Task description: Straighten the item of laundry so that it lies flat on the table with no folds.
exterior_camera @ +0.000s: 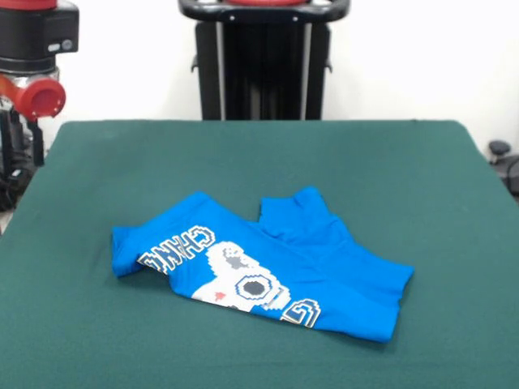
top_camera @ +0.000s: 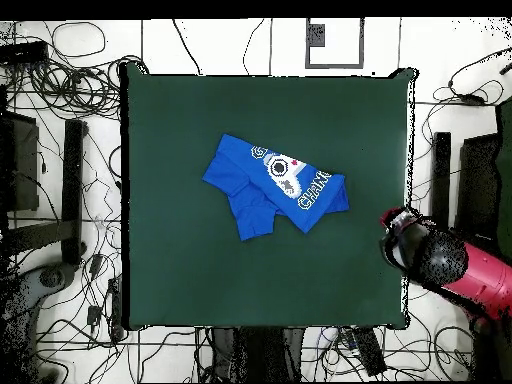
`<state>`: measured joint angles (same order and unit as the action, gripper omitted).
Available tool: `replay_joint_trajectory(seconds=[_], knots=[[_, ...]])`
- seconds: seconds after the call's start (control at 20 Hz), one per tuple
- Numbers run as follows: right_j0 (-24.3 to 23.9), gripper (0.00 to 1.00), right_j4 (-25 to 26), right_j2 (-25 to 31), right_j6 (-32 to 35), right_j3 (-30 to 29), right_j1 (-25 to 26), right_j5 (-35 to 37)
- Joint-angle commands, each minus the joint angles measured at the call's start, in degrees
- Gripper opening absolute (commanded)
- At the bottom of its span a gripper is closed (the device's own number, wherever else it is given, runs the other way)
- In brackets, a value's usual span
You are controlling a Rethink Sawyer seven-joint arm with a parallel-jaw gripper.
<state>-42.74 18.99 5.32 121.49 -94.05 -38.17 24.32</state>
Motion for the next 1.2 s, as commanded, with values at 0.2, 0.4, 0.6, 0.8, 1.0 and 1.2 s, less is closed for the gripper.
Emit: replay_joint_trajectory(seconds=[0.2,0.4,0.6,0.8,1.0,1.2], knots=[[2.34,1.00,5.35,10.44,-10.99,-0.58,2.47,4.61],[2.49,1.00,6.21,10.71,-9.73,-2.13,1.30,4.27],[2.43,1.00,6.36,10.82,-9.09,-2.84,0.67,4.37],[2.76,1.00,6.19,10.63,-8.22,-2.97,0.69,4.25],[3.38,1.00,4.97,10.41,-6.22,-3.56,0.62,4.38],[4.83,1.00,4.24,9.31,-3.98,-3.88,0.32,4.68]])
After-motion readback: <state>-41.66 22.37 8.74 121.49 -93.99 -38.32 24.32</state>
